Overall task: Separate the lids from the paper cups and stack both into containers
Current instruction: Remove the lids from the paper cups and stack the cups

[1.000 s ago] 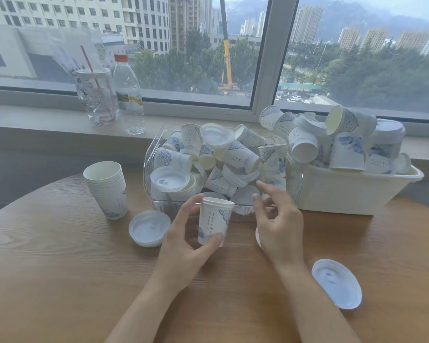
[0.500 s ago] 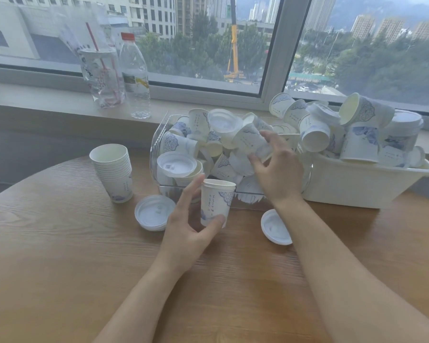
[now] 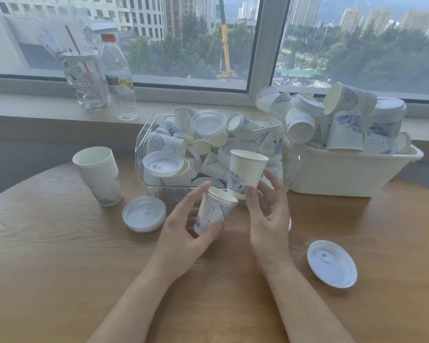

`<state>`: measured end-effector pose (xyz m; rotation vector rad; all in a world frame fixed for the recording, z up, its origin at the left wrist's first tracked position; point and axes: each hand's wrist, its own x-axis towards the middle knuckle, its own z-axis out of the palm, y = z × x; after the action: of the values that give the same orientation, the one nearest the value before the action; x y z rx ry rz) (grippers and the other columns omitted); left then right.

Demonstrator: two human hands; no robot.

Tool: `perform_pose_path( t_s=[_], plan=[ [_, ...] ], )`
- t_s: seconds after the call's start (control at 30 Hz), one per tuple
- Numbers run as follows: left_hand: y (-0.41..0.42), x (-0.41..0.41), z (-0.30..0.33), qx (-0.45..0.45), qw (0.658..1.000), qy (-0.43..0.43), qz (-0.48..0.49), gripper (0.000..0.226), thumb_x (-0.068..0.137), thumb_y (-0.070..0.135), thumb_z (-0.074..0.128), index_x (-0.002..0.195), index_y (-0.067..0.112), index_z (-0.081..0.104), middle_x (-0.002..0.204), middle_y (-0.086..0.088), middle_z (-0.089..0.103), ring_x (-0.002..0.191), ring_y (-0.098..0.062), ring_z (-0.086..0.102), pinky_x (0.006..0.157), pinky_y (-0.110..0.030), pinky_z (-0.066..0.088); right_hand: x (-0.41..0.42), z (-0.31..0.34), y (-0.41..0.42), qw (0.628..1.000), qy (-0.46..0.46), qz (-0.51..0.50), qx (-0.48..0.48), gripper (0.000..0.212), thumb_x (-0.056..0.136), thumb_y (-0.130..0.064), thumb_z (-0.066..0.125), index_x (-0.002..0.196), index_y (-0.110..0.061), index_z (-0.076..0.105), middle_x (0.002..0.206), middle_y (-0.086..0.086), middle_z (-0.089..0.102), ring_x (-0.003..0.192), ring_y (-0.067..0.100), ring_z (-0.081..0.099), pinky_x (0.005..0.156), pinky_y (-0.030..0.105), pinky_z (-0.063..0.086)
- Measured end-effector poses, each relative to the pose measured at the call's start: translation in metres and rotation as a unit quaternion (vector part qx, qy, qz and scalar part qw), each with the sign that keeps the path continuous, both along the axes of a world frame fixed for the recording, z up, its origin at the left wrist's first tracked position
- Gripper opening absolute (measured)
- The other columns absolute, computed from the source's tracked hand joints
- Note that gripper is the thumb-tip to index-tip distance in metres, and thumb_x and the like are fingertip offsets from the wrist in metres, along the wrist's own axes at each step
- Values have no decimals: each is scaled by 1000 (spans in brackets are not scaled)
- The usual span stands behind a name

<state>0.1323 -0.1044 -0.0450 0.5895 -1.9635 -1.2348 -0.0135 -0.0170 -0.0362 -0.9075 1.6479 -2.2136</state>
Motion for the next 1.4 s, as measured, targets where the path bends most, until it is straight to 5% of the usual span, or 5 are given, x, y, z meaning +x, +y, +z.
perform_pose_path(
  t_s=[0.33,0.77,0.97,1.13,1.4],
  plan=[
    [-4,-3,-7,-11,1000,-1,-12,83,89,13,84,156,40,45,139,14,65,125,-18,66,101,-45,57,8,0,-4,992,82,46,83,62,103,-15,62,156,-38,39,96,-28,68,96,-9,63,87,5,44],
    [-9,0,-6,63,996,59,30,81,88,12,83,153,43,45,133,10,71,119,-7,69,79,-21,61,6,-5,-2,988,112,35,102,24,104,-28,61,122,-31,77,125,-18,67,127,5,59,104,19,45],
    [-11,1,-6,34,998,35,37,82,88,15,85,155,41,45,132,16,70,119,-10,69,90,-35,62,0,-4,1,985,124,29,114,21,103,-31,62,114,-32,80,126,-17,67,130,5,57,109,27,44],
    [-6,-1,0,47,998,48,21,76,86,11,86,146,40,50,120,21,68,106,-11,73,69,-22,61,-6,2,3,971,191,-21,145,22,103,-35,62,120,-38,76,139,-23,56,138,3,47,115,30,40],
    [-6,-1,0,59,997,48,23,78,85,25,86,150,45,47,124,21,66,109,-6,71,75,-25,61,-64,50,-30,934,242,-98,244,59,106,-20,56,160,-31,36,172,3,20,160,12,10,130,35,15]
  ],
)
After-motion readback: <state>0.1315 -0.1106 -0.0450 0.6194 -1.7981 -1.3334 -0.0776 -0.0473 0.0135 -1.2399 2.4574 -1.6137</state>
